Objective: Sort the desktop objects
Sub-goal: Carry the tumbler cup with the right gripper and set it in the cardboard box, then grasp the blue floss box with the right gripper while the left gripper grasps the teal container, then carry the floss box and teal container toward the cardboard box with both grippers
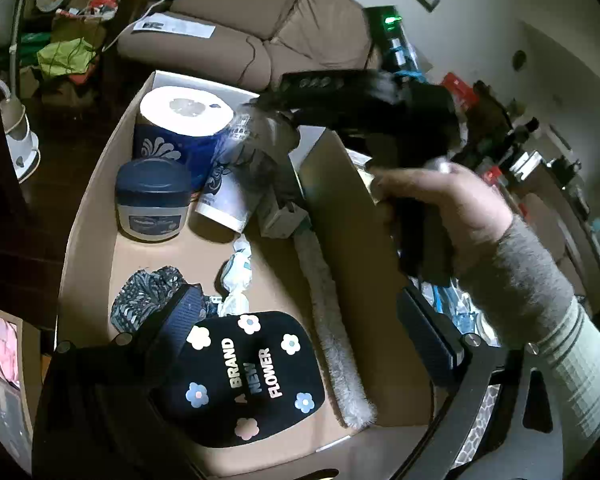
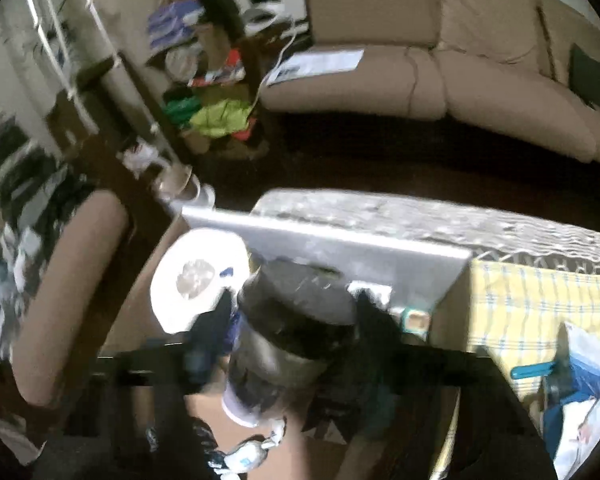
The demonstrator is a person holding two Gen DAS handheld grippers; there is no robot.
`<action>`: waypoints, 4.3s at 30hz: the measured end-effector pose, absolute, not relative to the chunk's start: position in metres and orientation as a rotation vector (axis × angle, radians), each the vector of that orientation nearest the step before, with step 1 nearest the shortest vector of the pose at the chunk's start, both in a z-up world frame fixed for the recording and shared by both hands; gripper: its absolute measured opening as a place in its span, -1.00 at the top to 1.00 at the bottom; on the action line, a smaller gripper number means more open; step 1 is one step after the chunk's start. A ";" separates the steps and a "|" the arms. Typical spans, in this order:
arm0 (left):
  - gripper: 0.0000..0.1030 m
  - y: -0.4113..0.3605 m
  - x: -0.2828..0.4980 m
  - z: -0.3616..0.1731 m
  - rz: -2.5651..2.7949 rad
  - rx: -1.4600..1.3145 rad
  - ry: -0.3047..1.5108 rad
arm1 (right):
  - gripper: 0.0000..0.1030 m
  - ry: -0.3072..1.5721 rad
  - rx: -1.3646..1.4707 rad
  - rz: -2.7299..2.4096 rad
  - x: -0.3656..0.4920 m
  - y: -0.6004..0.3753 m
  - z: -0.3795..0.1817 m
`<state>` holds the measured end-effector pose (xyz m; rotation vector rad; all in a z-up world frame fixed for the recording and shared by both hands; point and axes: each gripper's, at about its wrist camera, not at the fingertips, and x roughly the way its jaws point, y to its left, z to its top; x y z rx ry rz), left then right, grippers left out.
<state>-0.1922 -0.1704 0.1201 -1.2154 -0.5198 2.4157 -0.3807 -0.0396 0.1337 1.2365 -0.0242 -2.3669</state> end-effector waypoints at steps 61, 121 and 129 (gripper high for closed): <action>-1.00 -0.105 -0.067 0.203 2.607 -1.185 -0.158 | -0.97 0.092 1.193 -2.553 -0.071 0.102 0.199; -1.00 0.334 -0.113 0.087 2.172 -1.130 0.338 | -0.23 -0.578 1.318 -3.027 0.040 0.461 0.094; -1.00 0.383 -0.125 0.045 2.131 -1.161 0.418 | -0.23 -0.607 1.314 -3.016 0.041 0.475 0.097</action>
